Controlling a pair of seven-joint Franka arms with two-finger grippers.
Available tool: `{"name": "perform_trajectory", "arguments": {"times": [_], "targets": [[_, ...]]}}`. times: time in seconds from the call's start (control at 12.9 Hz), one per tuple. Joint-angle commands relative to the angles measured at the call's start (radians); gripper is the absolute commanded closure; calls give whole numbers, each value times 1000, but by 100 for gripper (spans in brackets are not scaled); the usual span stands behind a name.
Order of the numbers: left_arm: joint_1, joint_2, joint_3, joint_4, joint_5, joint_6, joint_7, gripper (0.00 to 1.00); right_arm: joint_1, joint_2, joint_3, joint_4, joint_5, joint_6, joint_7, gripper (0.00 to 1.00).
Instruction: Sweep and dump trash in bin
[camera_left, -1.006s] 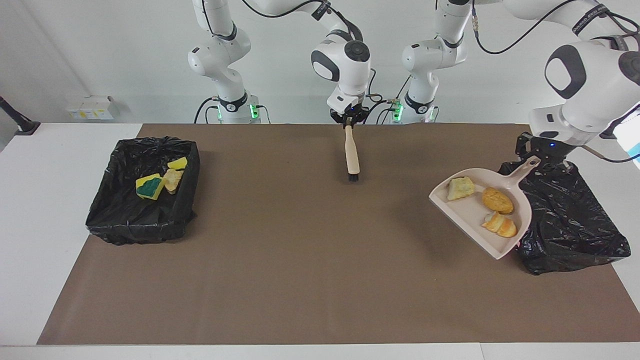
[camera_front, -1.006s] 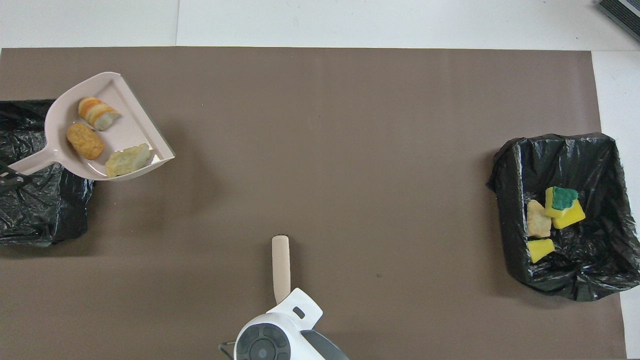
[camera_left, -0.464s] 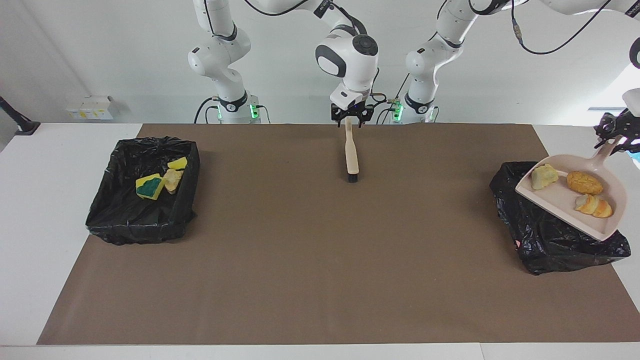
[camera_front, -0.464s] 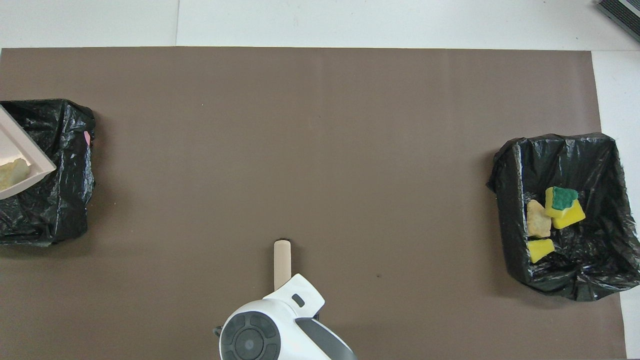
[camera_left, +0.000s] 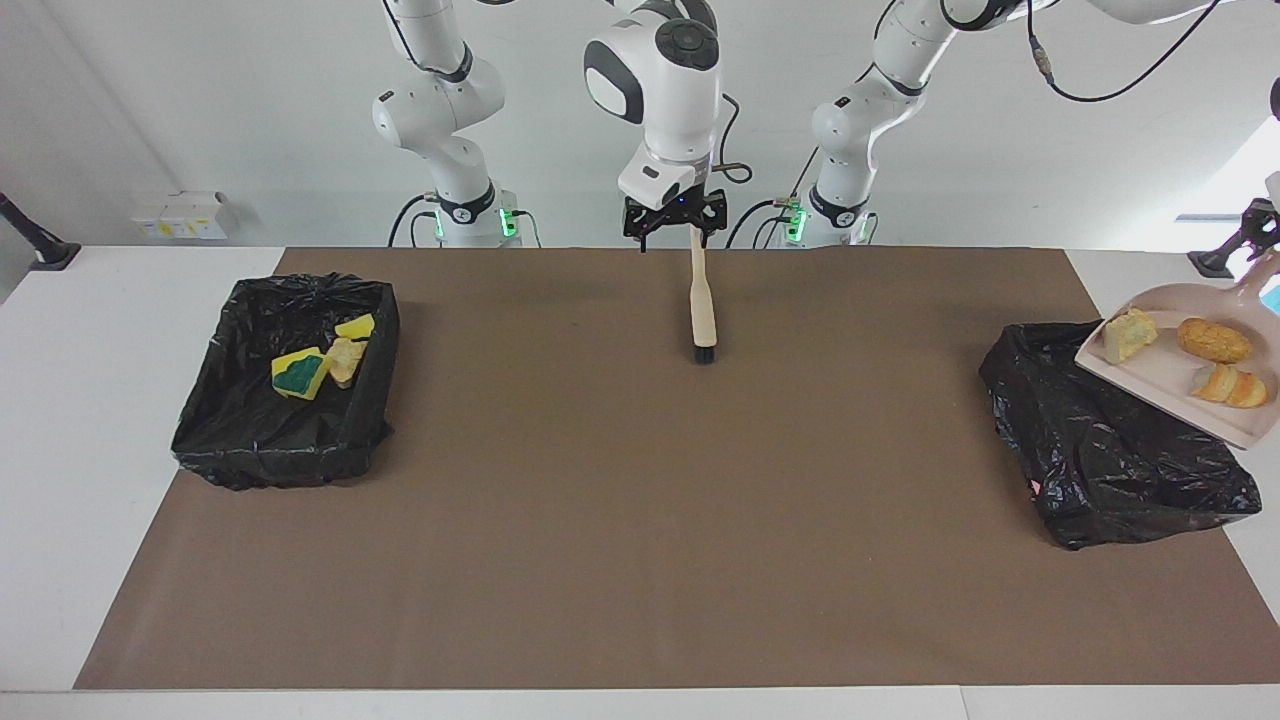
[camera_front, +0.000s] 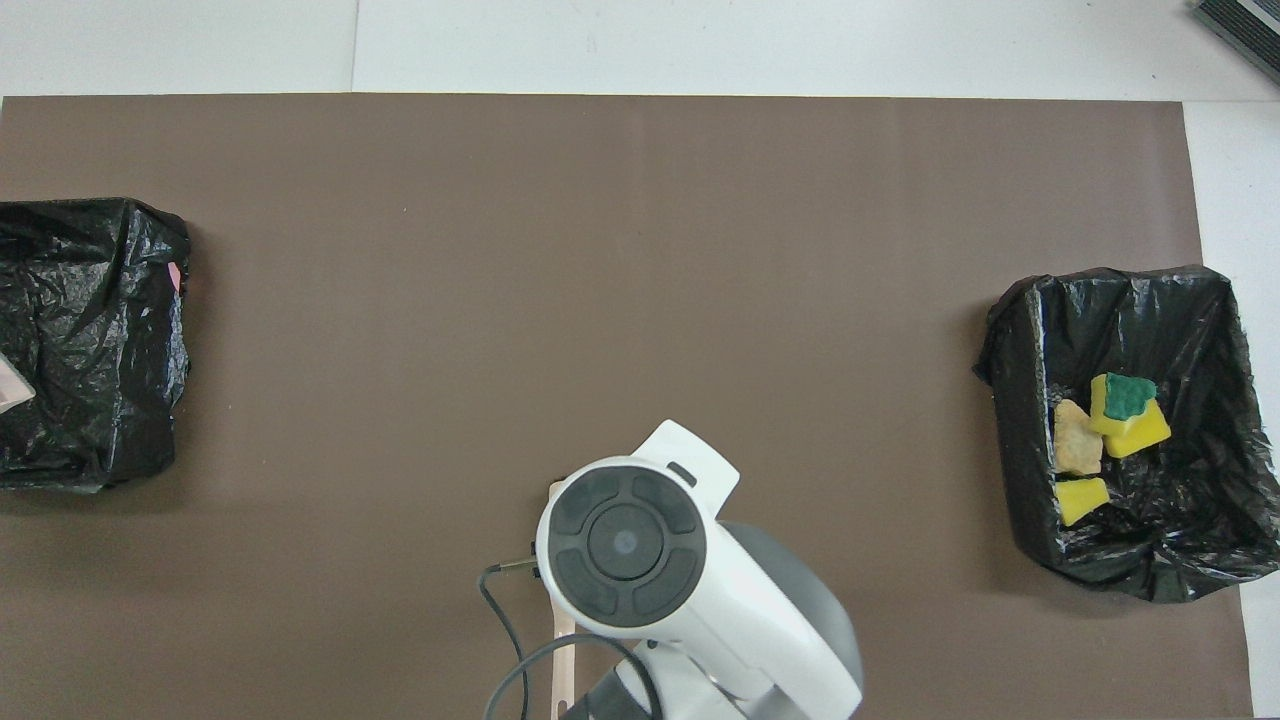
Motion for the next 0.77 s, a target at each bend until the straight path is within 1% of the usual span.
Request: {"name": "perform_trajectory", "arguments": {"times": [0.0, 0.15, 0.31, 0.46, 0.62, 0.7], "targets": [[-68, 16, 3, 9, 108, -1, 25, 100, -86, 9, 0, 85, -55, -105, -182, 0], [-119, 9, 3, -49, 189, -6, 36, 100, -181, 9, -3, 143, -58, -156, -319, 0], [-171, 12, 1, -80, 291, -4, 42, 100, -272, 1, -6, 159, -60, -184, -481, 0], [-174, 15, 3, -68, 304, -18, 44, 100, -361, -14, -5, 161, -86, -192, -621, 0], [-199, 13, 4, -37, 313, -53, 42, 100, -427, -17, -8, 161, -133, -195, -715, 0], [-207, 12, 7, -16, 327, -61, 42, 100, -467, -22, -6, 161, -133, -204, -747, 0]]}}
